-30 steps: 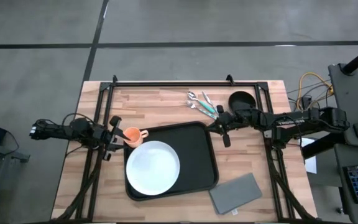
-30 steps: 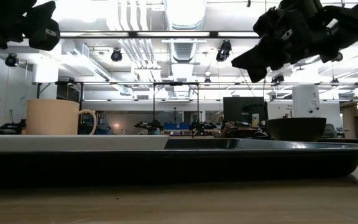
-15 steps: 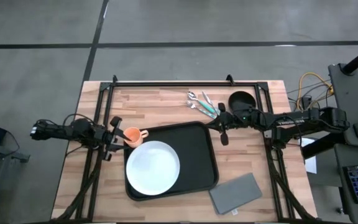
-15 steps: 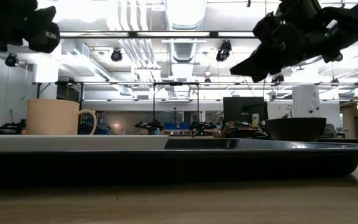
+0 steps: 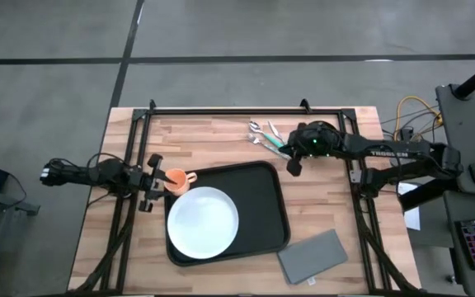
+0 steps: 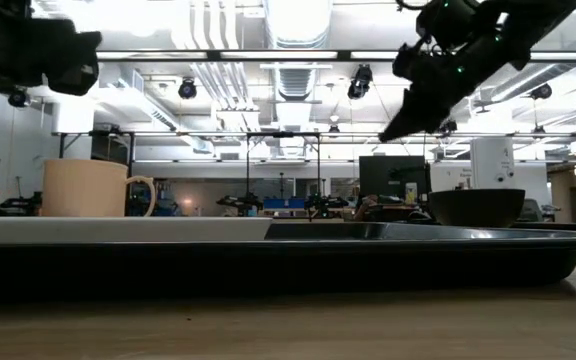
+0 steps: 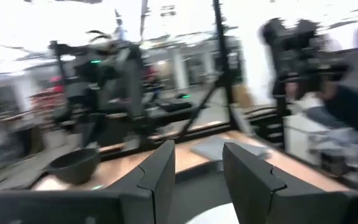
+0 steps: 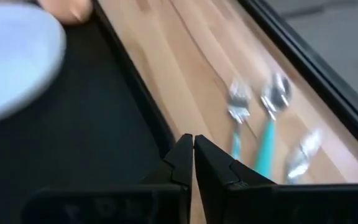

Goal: Set up tray
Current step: Put the black bowl on the white plate

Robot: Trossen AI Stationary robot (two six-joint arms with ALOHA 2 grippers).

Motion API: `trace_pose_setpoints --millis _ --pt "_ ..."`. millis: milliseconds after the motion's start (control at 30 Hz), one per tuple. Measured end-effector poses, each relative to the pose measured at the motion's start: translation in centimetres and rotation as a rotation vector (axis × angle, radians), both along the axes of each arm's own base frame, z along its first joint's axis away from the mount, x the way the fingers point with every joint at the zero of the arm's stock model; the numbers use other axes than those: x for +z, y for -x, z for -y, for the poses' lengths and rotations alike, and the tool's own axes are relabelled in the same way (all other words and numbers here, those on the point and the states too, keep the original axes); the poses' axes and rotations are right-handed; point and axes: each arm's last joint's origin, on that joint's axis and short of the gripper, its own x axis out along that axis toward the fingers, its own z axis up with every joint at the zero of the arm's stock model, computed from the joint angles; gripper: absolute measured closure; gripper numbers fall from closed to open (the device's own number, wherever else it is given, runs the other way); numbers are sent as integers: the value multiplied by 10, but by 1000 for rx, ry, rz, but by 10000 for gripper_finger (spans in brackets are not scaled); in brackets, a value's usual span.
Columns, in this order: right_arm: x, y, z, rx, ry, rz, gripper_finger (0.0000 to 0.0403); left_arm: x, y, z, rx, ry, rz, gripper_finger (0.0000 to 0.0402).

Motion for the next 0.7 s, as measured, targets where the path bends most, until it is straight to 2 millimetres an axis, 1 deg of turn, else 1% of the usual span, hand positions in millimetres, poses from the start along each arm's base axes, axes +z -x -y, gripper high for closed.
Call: trace_pose_setpoints --millis 133,233,367,567,700 --pt "1 2 2 -47 53 -62 394 -1 -1 -3 88 2 -11 285" --pt "1 3 4 -42 80 -62 394 -4 -1 -2 89 -20 -38 285" --pt "1 5 10 -52 95 -73 394 -12 -1 -2 89 -54 -121 285" --pt "0 11 20 -89 82 -105 394 -13 -2 -2 86 -90 -130 285" --pt "-2 15 26 -75 64 -116 394 -14 -2 -2 86 -104 -137 285"
